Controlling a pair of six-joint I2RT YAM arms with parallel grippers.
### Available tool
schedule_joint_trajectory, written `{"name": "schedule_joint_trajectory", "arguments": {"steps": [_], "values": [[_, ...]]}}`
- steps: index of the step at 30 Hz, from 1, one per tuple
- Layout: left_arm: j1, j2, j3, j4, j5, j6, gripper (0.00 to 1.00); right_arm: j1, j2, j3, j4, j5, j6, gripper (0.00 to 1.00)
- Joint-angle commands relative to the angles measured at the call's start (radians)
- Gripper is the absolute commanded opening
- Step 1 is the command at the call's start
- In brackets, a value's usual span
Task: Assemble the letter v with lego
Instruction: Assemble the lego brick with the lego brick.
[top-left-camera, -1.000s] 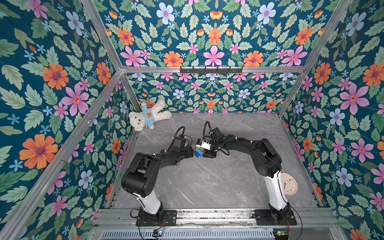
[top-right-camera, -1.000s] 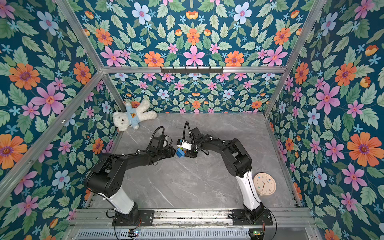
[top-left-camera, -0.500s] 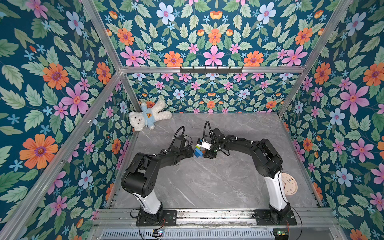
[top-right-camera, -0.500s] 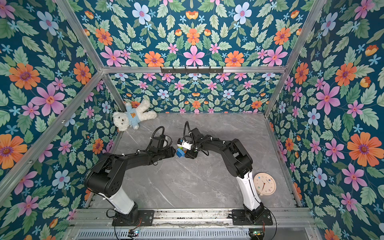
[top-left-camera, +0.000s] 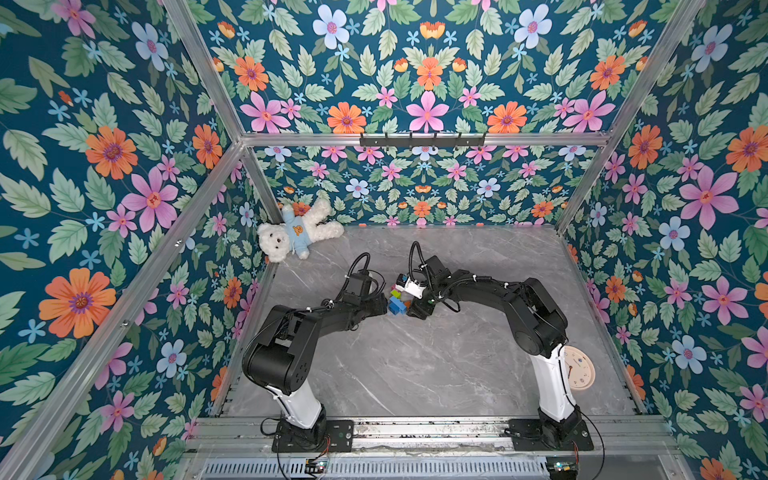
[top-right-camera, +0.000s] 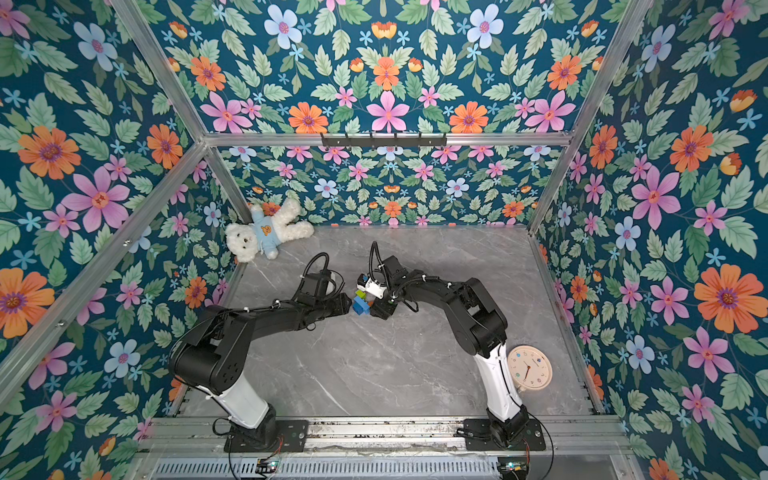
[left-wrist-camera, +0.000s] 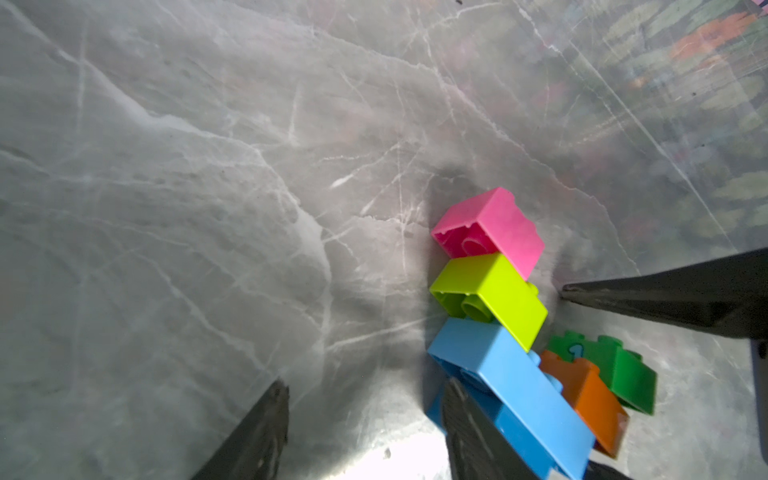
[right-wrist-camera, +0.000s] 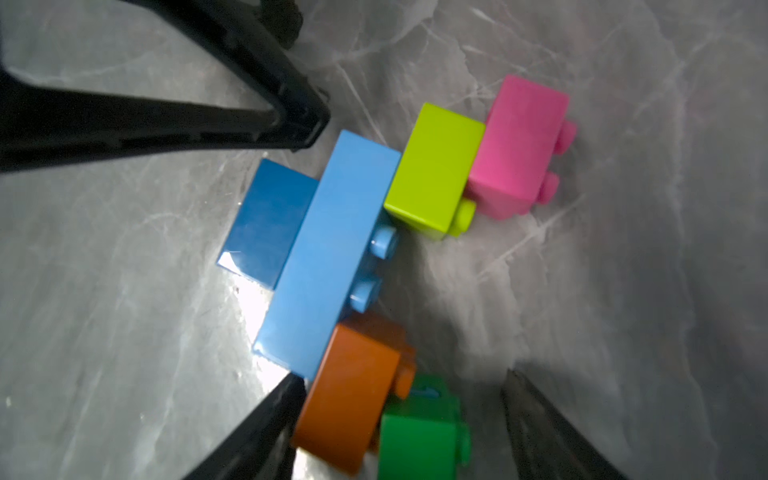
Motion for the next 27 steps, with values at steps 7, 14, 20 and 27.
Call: {"name": "schedule_joint_trajectory", "arguments": {"steps": [7, 14, 20, 27], "values": [[0.000, 0.011, -0.007, -0.090, 0.024, 0.001, 0.62, 0.011, 0.001, -0.003, -0.067, 0.053, 0.084, 0.67], [0.000, 0.011, -0.006, -0.090, 0.023, 0.002, 0.62, 0.020, 0.021, 0.018, -0.086, 0.073, 0.099, 0.59], [0.000, 0.013, -0.005, -0.090, 0.023, 0.002, 0.62, 0.024, 0.030, 0.028, -0.102, 0.073, 0.087, 0.55], [0.000, 0.014, -0.003, -0.093, 0.023, 0.003, 0.62, 0.024, 0.030, 0.032, -0.125, 0.046, 0.044, 0.54]]}}
